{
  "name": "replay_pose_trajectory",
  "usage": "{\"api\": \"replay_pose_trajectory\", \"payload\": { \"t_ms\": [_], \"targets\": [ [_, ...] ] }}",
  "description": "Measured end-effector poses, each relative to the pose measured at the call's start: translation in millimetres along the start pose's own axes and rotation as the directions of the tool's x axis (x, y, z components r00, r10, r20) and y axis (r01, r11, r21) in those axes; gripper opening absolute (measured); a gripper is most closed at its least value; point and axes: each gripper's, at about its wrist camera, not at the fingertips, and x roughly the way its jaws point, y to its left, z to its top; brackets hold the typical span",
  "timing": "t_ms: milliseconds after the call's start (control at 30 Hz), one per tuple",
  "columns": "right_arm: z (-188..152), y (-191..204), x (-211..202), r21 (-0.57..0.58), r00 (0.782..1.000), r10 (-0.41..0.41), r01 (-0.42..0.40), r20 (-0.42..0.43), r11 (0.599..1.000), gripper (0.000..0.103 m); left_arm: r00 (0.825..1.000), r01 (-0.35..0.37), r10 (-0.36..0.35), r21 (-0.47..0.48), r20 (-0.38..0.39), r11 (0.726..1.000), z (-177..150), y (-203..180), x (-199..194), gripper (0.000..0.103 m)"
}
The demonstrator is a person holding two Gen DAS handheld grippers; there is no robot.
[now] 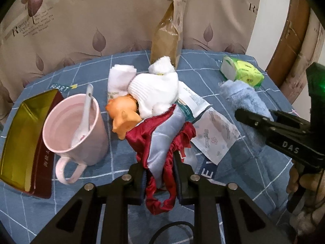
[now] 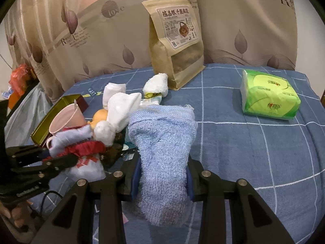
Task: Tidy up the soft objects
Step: 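Carry the red-and-white sock bundle into the gold tin tray and release it with the left tool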
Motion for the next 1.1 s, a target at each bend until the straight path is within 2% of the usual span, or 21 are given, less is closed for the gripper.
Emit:
{"api": "replay_pose_trajectory", "payload": {
  "t_ms": [333, 533, 633, 800, 933, 1100],
  "targets": [
    [-4.2, -5.0, 8.3, 0.004, 0.999, -0.041, 0.041, -0.009, 0.999, 0.033, 0.999, -0.021, 0.022, -0.017, 0.048, 1.0, 2.0, 9.2, -26.6, 0.021],
    [-5.4, -3.1, 8.6, -0.006, 0.999, -0.051, 0.051, -0.004, 0.999, 0.033, 0.993, -0.064, 0.068, -0.053, 0.093, 0.997, 6.0, 29.4, -46.0, 0.021],
    [-6.4, -2.9, 8.9, -0.009, 0.998, -0.057, 0.057, -0.001, 0.998, 0.033, 0.988, -0.112, 0.119, -0.072, 0.1, 0.991, 9.4, 43.0, -53.7, 0.021],
    [-6.4, -2.6, 7.4, -0.008, 0.998, -0.067, 0.067, 0.012, 0.998, 0.033, 0.971, -0.203, 0.217, -0.133, 0.102, 0.97, 12.2, 80.2, -65.8, 0.021],
    [-6.8, -2.4, 6.6, -0.007, 0.997, -0.071, 0.071, 0.019, 0.997, 0.033, 0.946, -0.294, 0.314, -0.194, 0.079, 0.936, 12.3, 118.0, -70.7, 0.022],
    [-6.5, -2.2, 6.4, -0.011, 0.997, -0.076, 0.077, 0.022, 0.997, 0.033, 0.918, -0.371, 0.394, -0.259, 0.042, 0.892, 8.7, 162.6, -73.0, 0.021]
  ]
}}
